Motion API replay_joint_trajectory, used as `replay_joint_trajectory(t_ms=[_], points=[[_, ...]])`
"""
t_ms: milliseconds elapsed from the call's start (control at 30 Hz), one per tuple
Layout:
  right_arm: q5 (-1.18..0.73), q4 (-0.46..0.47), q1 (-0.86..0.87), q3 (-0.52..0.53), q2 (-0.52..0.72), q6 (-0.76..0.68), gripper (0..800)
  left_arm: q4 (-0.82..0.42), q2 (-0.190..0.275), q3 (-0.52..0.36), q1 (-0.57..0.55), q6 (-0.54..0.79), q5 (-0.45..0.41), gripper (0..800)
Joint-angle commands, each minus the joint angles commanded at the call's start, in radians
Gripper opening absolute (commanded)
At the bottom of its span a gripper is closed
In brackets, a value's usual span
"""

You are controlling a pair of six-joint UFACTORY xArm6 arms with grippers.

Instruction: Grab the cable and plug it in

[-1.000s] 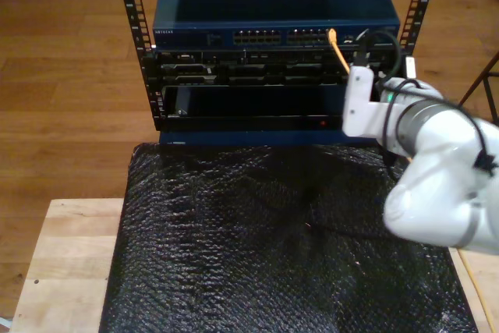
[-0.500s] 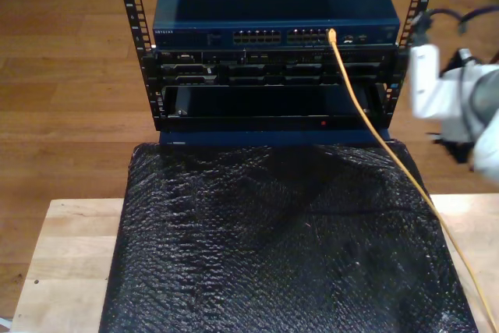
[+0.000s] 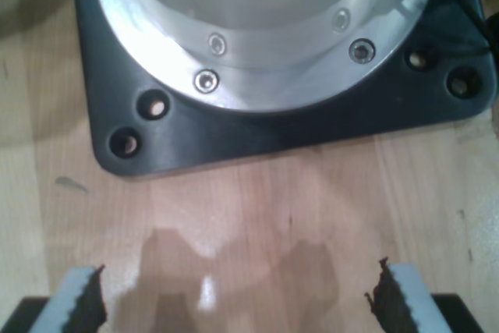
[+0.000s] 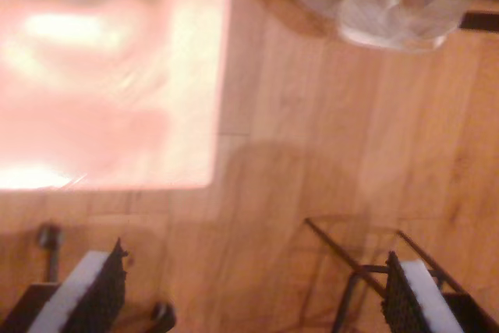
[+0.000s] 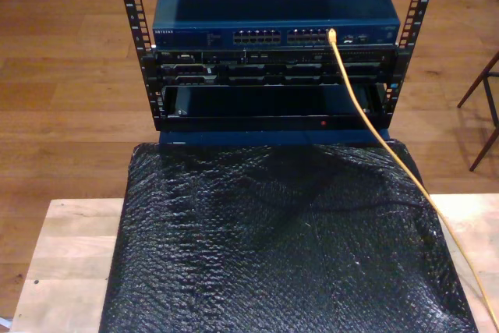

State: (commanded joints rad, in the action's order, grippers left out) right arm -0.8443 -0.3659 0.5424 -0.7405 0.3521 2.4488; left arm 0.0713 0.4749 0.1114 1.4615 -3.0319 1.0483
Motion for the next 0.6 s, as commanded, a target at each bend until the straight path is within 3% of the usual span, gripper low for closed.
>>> replay_joint_trajectory(t_ms=[67,233,467,600], points=[[-0.075,0.014,0.068,0.014,0.028,0.012,799,0.0,0.0,0.0,0.0,0.0,0.0,800],[-0.245,0.169,0.258,0.064,0.127,0.052,799,0.0,0.0,0.0,0.0,0.0,0.0,800],[-0.272,0.284,0.46,0.19,0.259,0.124,799,0.0,0.0,0.0,0.0,0.0,0.0,800],[-0.278,0.298,0.555,0.244,0.29,0.21,799,0.0,0.0,0.0,0.0,0.0,0.0,800]])
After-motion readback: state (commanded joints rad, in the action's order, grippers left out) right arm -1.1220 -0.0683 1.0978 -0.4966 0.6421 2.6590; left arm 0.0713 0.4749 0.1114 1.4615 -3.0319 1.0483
